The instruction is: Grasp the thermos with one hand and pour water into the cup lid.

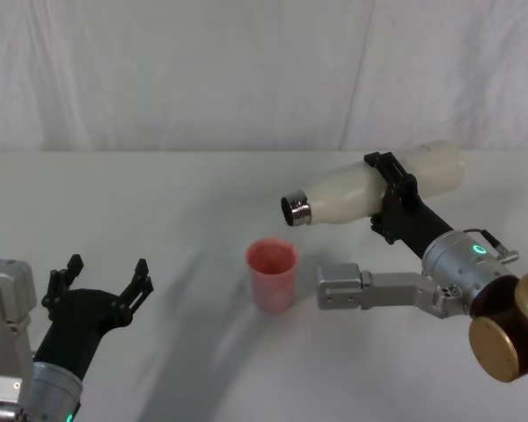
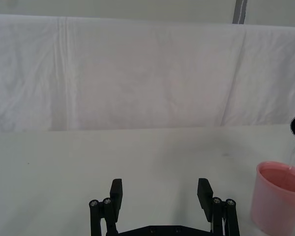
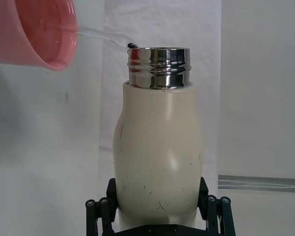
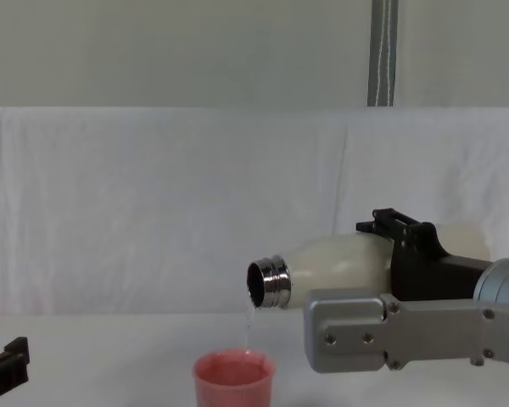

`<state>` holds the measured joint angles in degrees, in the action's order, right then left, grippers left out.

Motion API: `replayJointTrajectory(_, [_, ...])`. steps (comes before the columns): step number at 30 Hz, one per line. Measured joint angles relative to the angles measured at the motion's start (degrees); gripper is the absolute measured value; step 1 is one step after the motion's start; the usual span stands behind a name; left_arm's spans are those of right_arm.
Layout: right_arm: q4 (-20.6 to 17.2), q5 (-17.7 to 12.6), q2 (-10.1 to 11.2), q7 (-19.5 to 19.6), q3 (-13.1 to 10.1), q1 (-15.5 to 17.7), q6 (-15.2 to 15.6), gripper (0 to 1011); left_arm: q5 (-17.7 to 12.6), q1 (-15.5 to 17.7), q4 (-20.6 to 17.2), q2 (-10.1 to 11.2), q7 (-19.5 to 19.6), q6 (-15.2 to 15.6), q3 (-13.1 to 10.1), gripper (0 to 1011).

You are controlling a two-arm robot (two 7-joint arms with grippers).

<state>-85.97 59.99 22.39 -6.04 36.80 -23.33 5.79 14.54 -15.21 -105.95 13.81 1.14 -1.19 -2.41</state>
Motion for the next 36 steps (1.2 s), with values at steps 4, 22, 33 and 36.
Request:
replayJointTrajectory(4, [0.0, -0.1, 0.0, 0.0, -0.1, -0.1, 0.0, 951, 0.0, 0.0, 0.0, 0.0, 0.0, 0.0, 0.0, 1001])
replayJointTrajectory(22, [-0.9, -5.8, -1.0, -0.5, -2.2, 1.6, -1.8, 951, 0.0, 0.0, 0.0, 0.0, 0.0, 0.0, 0.0, 1001])
replayJointTrajectory(33, [-2.6, -11.1, -1.9, -0.9, -4.1, 3.3, -3.8, 951, 0.0, 0.0, 0.0, 0.0, 0.0, 0.0, 0.0, 1001])
replayJointTrajectory(36, [-2.9, -11.8, -1.9, -1.0, -4.4, 3.5, -4.1, 952, 0.0, 0.0, 0.0, 0.0, 0.0, 0.0, 0.0, 1001])
